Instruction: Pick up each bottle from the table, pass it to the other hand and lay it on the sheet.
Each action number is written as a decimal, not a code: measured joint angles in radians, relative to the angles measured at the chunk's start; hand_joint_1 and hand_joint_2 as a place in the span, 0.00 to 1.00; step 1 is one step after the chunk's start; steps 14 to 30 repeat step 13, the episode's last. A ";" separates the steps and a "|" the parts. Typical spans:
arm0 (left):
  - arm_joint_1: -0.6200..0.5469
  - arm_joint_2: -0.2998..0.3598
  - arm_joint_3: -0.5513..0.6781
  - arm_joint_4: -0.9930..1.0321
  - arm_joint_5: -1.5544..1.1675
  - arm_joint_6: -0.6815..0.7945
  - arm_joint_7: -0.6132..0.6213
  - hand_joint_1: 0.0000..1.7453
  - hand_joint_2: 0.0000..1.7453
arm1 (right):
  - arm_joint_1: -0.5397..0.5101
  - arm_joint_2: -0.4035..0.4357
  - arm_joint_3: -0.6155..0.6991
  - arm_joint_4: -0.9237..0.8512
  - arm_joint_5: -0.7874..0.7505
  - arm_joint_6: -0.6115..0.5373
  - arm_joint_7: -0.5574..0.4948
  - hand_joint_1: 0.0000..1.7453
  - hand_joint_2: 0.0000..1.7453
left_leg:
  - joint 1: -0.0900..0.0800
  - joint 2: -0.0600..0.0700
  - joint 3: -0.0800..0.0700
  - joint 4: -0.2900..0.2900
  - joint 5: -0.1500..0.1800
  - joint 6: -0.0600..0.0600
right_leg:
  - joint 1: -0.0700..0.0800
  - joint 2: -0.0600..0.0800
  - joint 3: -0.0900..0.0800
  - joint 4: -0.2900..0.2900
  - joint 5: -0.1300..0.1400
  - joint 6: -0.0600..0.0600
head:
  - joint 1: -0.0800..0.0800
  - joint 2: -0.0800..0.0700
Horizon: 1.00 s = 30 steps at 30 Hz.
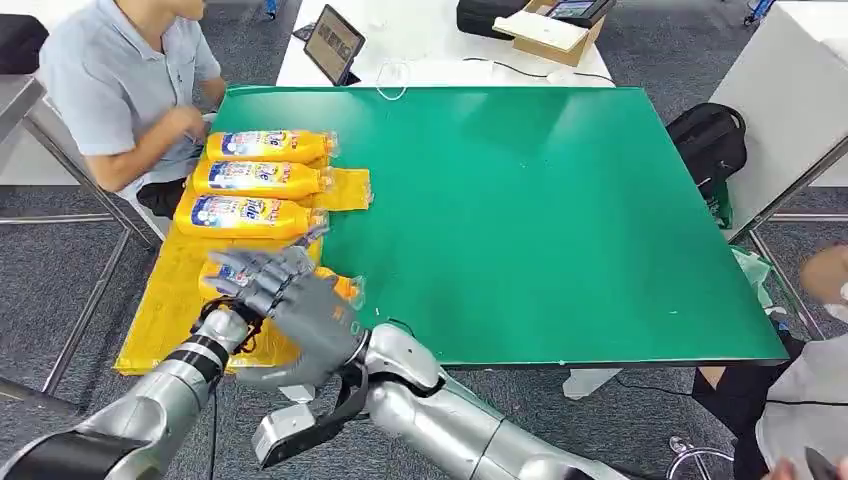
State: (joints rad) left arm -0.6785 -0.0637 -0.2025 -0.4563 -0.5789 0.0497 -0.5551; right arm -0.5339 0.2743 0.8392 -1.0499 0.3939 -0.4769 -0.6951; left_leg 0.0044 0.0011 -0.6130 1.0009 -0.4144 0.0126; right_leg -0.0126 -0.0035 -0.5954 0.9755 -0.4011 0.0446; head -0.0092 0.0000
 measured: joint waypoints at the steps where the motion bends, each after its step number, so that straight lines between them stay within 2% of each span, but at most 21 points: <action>1: 0.013 -0.008 0.014 -0.016 0.030 0.027 0.003 0.00 1.00 | 0.003 -0.006 0.000 -0.025 -0.037 -0.019 -0.001 0.00 1.00 | 0.000 0.000 -0.001 0.000 0.000 0.000 | 0.000 0.000 0.000 0.000 0.000 0.000 | 0.000 0.000; 7: 0.083 -0.045 0.094 -0.119 0.245 0.127 0.000 0.00 1.00 | 0.078 -0.043 -0.010 -0.185 -0.059 -0.205 -0.004 0.00 1.00 | 0.000 0.000 -0.002 0.000 0.000 0.000 | 0.000 0.000 -0.002 -0.001 0.000 0.000 | 0.000 0.000; 13: 0.185 -0.077 0.153 -0.285 0.402 0.216 -0.023 0.00 1.00 | 0.298 -0.041 -0.189 -0.492 0.133 -0.218 -0.004 0.00 1.00 | 0.000 -0.001 -0.005 0.000 -0.001 0.000 | 0.000 -0.001 -0.004 -0.001 -0.001 0.000 | 0.000 0.000; 30: 0.185 -0.077 0.153 -0.285 0.402 0.216 -0.023 0.00 1.00 | 0.298 -0.041 -0.189 -0.492 0.133 -0.218 -0.004 0.00 1.00 | 0.000 -0.001 -0.005 0.000 -0.001 0.000 | 0.000 -0.001 -0.004 -0.001 -0.001 0.000 | 0.000 0.000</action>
